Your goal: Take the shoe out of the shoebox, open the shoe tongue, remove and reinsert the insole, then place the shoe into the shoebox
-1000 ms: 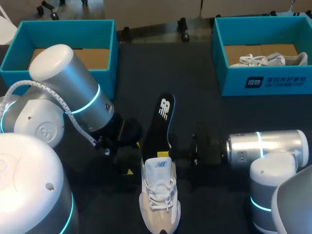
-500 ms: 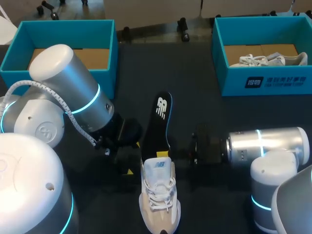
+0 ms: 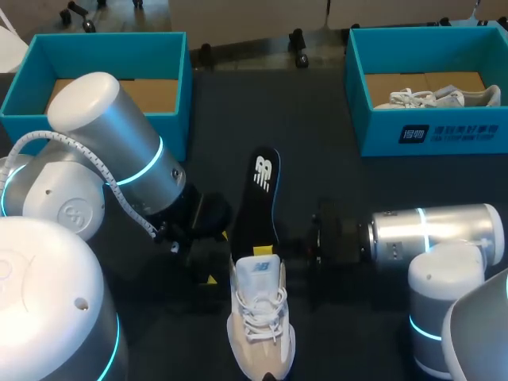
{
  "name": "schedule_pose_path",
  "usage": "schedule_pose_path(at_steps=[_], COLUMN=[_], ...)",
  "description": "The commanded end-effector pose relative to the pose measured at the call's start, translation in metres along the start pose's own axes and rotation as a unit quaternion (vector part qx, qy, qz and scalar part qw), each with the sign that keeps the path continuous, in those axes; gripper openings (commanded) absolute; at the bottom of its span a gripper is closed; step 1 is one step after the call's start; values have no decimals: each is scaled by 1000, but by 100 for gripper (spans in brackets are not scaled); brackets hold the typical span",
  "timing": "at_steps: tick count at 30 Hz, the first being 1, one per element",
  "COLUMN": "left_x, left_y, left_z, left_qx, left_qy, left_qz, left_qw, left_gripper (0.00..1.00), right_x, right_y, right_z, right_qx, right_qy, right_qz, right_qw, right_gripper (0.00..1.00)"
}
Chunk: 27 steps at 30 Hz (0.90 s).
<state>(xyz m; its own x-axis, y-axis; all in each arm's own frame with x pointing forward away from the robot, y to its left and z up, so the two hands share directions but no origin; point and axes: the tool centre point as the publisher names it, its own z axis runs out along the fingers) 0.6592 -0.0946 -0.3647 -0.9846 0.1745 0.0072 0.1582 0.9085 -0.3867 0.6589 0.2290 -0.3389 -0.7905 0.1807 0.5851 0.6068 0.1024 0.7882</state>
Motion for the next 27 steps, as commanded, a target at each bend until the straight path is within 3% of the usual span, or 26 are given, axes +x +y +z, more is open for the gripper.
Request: schedule_pose_path(at_steps=[1,11,22,24,26,27], left_x=[1,1,1,1,1,1], left_y=[1,1,1,1,1,1], left_z=[0,0,0,0,0,0], left_qx=[1,1,1,1,1,1], left_qy=[-1,-1,-1,-1,-1,-1], left_qz=[0,0,0,0,0,0], left_qw=[1000,1000,1000,1000,1000,1000], left_gripper=[100,100,100,100,100,100], right_x=[3,1,-7,-8,-9,-10], right_y=[3,20,33,35,37,38], right_z=[1,2,-1,-1,-1,0], right_qx=[1,-5,-40,-47,-50,-53], right_qy=[-2,-5,-7,-7,-6,-5], right_qz=[-3,-18,-24,-24,-24,-24], right_qw=[1000,1000,999,999,998,998], right_gripper=[31,28,27,20,0,0])
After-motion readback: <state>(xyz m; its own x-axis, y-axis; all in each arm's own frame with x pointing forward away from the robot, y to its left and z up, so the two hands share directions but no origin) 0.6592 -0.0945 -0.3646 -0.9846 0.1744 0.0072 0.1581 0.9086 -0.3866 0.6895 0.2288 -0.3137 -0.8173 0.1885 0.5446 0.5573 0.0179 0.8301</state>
